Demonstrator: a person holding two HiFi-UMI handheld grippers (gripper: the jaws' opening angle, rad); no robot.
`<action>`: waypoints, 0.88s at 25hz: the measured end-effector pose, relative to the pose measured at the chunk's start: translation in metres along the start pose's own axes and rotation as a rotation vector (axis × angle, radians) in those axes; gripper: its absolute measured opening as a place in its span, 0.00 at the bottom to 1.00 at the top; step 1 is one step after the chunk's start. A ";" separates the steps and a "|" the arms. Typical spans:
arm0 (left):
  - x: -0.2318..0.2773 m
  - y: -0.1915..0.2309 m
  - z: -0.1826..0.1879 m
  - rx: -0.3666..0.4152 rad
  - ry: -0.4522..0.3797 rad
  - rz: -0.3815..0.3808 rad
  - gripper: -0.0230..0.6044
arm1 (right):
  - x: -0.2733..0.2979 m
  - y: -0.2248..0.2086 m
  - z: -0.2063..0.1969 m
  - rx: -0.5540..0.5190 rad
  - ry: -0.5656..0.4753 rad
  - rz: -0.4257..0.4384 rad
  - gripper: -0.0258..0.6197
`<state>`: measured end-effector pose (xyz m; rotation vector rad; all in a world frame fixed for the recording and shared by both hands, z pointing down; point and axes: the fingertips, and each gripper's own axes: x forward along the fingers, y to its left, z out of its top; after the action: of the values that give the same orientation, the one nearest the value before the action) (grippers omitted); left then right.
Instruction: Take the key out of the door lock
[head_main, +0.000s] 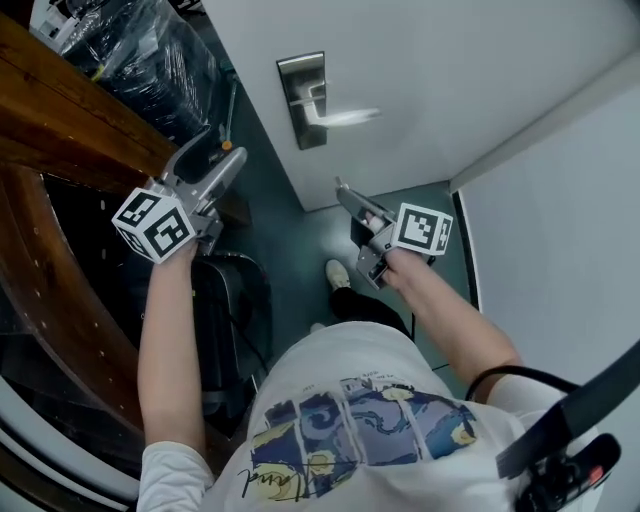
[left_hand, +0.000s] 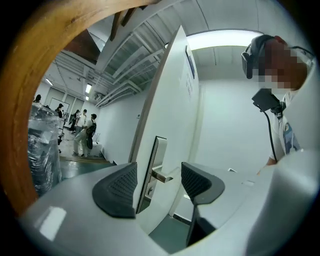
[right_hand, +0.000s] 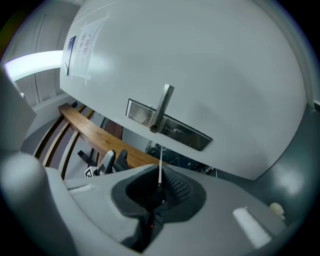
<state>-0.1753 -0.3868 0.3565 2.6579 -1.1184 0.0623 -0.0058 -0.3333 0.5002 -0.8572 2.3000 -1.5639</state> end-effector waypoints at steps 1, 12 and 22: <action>-0.008 -0.003 -0.003 0.002 0.003 0.031 0.47 | -0.001 0.003 -0.002 -0.024 0.006 0.008 0.08; -0.080 -0.097 -0.035 -0.030 0.018 0.030 0.45 | -0.065 0.048 -0.031 -0.235 0.009 -0.030 0.08; -0.126 -0.167 -0.071 -0.025 0.061 -0.006 0.45 | -0.102 0.091 -0.065 -0.393 0.046 -0.019 0.08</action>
<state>-0.1416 -0.1691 0.3713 2.6184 -1.0851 0.1272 0.0130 -0.2002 0.4303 -0.9375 2.6890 -1.1622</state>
